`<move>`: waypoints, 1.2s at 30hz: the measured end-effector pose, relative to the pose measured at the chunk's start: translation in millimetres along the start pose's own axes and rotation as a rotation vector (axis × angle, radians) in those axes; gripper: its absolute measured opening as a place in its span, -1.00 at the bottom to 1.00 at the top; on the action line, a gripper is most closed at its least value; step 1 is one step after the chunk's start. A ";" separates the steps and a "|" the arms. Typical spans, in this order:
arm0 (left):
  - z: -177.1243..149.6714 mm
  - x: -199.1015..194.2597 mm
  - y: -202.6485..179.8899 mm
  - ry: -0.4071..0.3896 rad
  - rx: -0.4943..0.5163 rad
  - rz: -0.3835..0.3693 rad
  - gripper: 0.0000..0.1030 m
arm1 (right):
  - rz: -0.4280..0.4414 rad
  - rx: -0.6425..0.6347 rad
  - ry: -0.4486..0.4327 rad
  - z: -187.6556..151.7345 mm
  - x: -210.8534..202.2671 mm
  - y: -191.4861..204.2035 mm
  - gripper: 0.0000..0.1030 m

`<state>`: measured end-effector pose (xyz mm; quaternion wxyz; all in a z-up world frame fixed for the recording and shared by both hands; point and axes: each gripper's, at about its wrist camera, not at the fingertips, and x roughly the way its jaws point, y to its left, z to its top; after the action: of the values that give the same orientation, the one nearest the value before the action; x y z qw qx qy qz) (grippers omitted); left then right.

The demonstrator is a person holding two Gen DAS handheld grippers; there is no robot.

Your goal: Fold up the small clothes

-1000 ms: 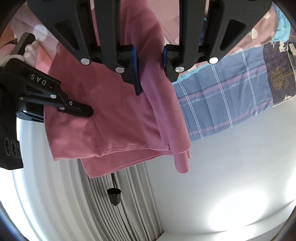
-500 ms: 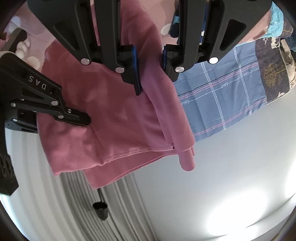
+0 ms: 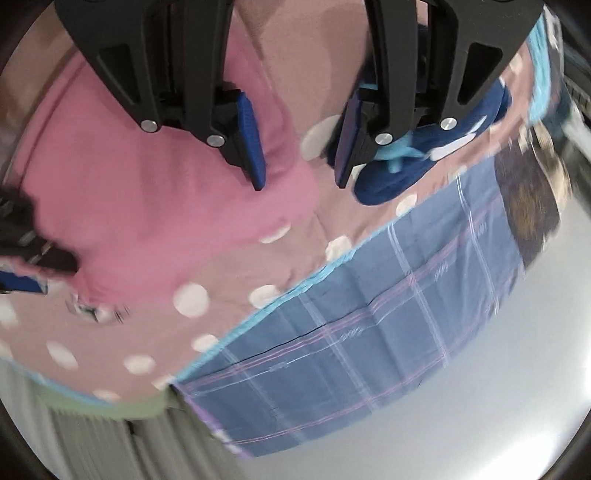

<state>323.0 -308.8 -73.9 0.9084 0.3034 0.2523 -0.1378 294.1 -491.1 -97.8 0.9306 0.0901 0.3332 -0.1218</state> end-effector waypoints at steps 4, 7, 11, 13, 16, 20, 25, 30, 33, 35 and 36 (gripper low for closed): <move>-24.8 -5.4 -27.3 -0.082 0.049 0.090 -0.56 | 0.082 0.132 -0.010 -24.7 8.0 -24.5 0.30; -26.7 -7.6 -35.0 -0.090 0.066 0.110 -0.64 | 0.118 0.195 0.016 -25.1 15.6 -39.2 0.45; -23.5 -9.6 -25.6 -0.085 0.016 0.068 -0.63 | 0.067 0.152 -0.005 -28.2 9.1 -21.5 0.46; -23.2 -13.5 -21.4 -0.085 0.000 0.054 -0.57 | 0.037 0.131 -0.014 -26.6 6.2 -17.9 0.46; -27.0 -40.7 -12.9 -0.085 -0.030 0.000 -0.51 | -0.028 0.114 -0.054 -28.9 -7.0 -13.5 0.46; -45.4 -111.6 -2.1 -0.154 -0.059 -0.108 -0.20 | -0.004 0.170 -0.103 -44.6 -59.4 -20.4 0.45; -83.5 -210.0 10.6 -0.240 -0.137 -0.209 0.15 | 0.144 0.067 -0.220 -82.2 -165.6 -10.7 0.82; -117.1 -280.5 17.3 -0.277 -0.234 -0.194 0.78 | 0.168 0.079 -0.326 -133.6 -263.6 -15.6 0.96; -134.4 -315.5 15.8 -0.298 -0.265 -0.159 0.95 | 0.138 0.108 -0.290 -156.6 -296.4 -18.9 0.96; -143.4 -336.0 15.9 -0.305 -0.283 -0.143 0.97 | 0.099 0.089 -0.230 -167.8 -310.7 -16.8 0.96; -146.7 -343.6 16.9 -0.306 -0.296 -0.153 0.97 | 0.075 0.083 -0.221 -175.6 -320.1 -14.7 0.96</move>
<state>-12.0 -171.1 19.5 0.9577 0.1223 0.1514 -0.2119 -54.7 -408.1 -27.3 0.9610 0.1269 0.2198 -0.1098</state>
